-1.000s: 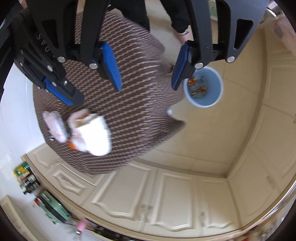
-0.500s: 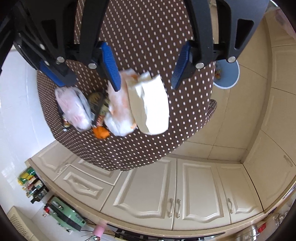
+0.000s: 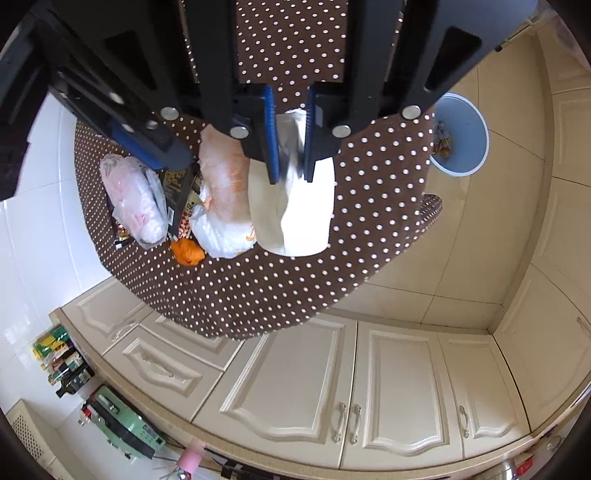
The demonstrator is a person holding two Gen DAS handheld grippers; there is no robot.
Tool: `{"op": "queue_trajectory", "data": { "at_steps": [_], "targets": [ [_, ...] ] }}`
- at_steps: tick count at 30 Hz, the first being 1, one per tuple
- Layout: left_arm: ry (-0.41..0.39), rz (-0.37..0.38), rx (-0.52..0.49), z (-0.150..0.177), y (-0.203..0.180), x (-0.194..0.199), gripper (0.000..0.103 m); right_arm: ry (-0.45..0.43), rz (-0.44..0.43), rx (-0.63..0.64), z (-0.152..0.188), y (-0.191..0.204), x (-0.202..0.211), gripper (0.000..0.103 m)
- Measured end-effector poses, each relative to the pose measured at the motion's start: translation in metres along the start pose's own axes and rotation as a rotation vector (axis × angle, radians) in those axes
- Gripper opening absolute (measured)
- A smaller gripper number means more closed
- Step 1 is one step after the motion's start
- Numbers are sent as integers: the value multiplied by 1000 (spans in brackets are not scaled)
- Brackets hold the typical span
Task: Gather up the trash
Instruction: 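Grasp the white paper towel with the left tool while the right tool grasps the clear plastic bag, then carry both items over the blue bucket and open both tools to drop them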
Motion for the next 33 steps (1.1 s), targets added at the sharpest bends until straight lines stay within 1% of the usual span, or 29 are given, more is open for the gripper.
{"op": "queue_trajectory", "data": {
  "at_steps": [5,9,10,13,17,19,22,26,29,33],
  "targets": [
    [-15,0,13,-1,14,9,12,25,-2,10,4,12,-15,43],
    [-23,-1,20,3,26,13,12,53,36,22,8,16,-30,43],
    [-24,-1,20,4,27,14,12,64,41,24,9,17,-34,32],
    [-25,0,23,7,38,18,12,66,74,62,11,25,-35,23],
    [-26,3,35,12,56,22,12,36,55,111,12,51,-30,22],
    [-31,1,43,14,70,27,12,30,35,151,14,73,-30,21],
    [-39,-9,58,17,95,35,12,33,10,189,21,102,-39,22],
    [-42,-39,96,27,145,46,12,49,-29,220,35,139,-55,22],
    [-35,-61,126,34,180,51,12,83,-61,246,54,173,-72,22],
    [-9,-99,181,55,235,52,12,128,-93,280,74,209,-94,22]
  ]
}}
Point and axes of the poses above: each gripper's, at about its wrist camera, not at the fingertips, and x roughly against the way its jaws point, y to its left, z to its underside, the point moved 5 cm from there along -x, roughly the way its jaws point, and after that the axes turned 12 degrees about -z, right-handed, at the moved point
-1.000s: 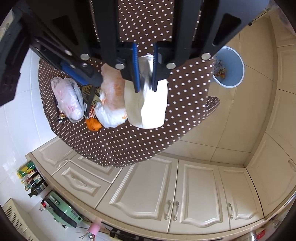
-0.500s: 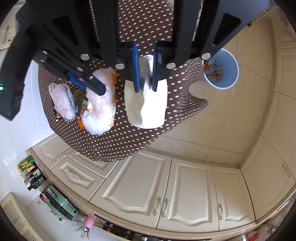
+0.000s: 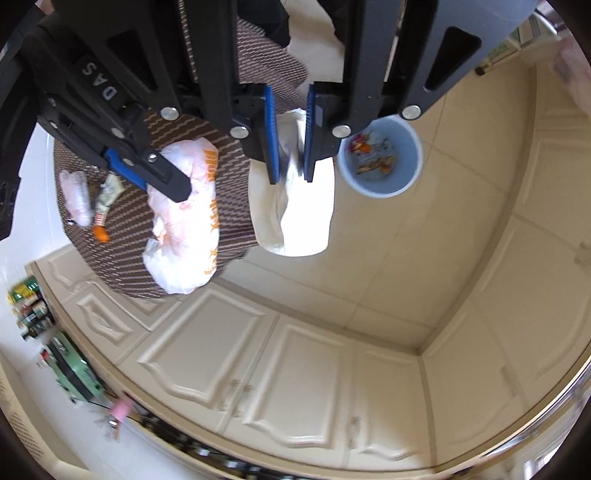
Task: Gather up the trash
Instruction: 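Carry both items over the blue bucket and open both tools to drop them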
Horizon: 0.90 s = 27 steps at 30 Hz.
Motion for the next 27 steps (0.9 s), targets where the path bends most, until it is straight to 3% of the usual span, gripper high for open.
{"op": "queue_trajectory", "data": {
  "at_steps": [10,20,22,27],
  "targets": [
    [69,-46,58,22,90,-16,12,88,-31,42,23,67,-53,22],
    [83,-3,57,17,113,-19,14,93,-3,49,28,85,-60,22],
    [82,-8,54,16,115,-19,21,93,3,49,29,86,-60,22],
    [79,-10,51,16,120,-17,21,100,12,44,32,92,-64,22]
  ]
}}
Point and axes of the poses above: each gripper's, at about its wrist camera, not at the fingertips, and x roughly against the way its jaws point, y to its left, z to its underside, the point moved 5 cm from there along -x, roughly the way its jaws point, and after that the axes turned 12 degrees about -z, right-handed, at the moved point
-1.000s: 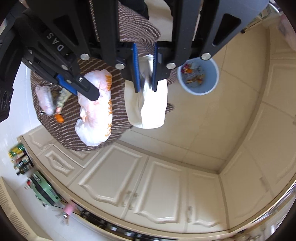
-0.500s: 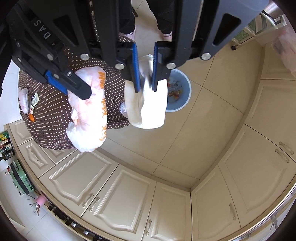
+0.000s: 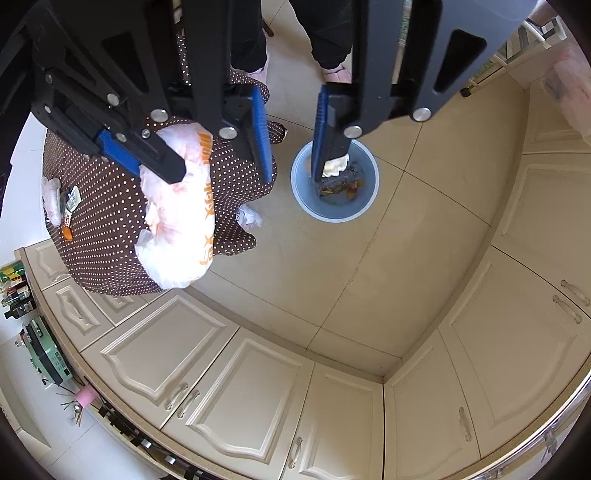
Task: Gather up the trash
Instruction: 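Carry both items over the blue bucket and open both tools to drop them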
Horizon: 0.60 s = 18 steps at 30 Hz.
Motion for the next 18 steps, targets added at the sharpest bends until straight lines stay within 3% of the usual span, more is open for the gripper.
{"op": "queue_trajectory", "data": {
  "at_steps": [18],
  "targets": [
    [-8,-33,72,13,43,12,21,48,-40,50,6,38,-25,23]
  ]
}}
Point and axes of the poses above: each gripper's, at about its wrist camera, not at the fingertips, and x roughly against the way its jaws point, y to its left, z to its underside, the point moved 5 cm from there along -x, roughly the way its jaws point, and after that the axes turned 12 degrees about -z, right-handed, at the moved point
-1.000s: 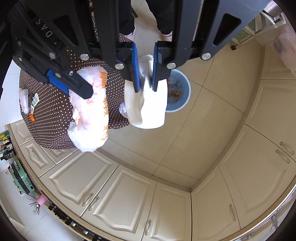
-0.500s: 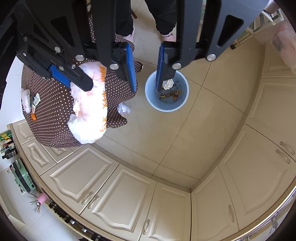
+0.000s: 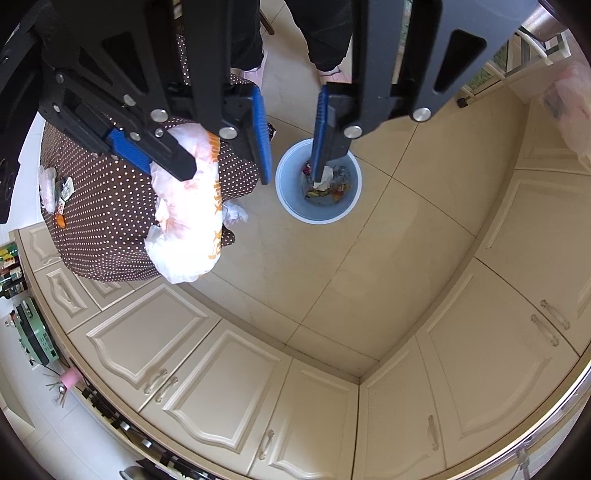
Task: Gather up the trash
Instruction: 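Carry both items over the blue bucket and open both tools to drop them, then move both open tools back over the table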
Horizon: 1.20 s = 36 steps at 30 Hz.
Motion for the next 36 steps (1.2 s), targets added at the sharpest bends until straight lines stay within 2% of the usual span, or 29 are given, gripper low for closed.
{"op": "queue_trajectory", "data": {
  "at_steps": [5,12,22,26,28,34,36],
  "targets": [
    [-9,-14,18,2,12,5,28,8,-4,4,-2,5,-8,29],
    [-20,-18,19,3,12,10,28,-4,8,7,-5,2,-6,30],
    [-38,-11,-37,4,-21,19,28,-45,15,-35,1,-20,22,30],
    [-49,-7,-82,6,-45,25,29,-81,28,-68,4,-40,46,30],
    [-58,-5,-108,7,-65,29,36,-101,39,-84,6,-52,60,30],
    [-64,24,-213,16,-147,35,37,-190,96,-170,20,-121,122,30],
    [-65,39,-256,22,-182,36,40,-215,118,-199,25,-144,143,30]
  ]
}}
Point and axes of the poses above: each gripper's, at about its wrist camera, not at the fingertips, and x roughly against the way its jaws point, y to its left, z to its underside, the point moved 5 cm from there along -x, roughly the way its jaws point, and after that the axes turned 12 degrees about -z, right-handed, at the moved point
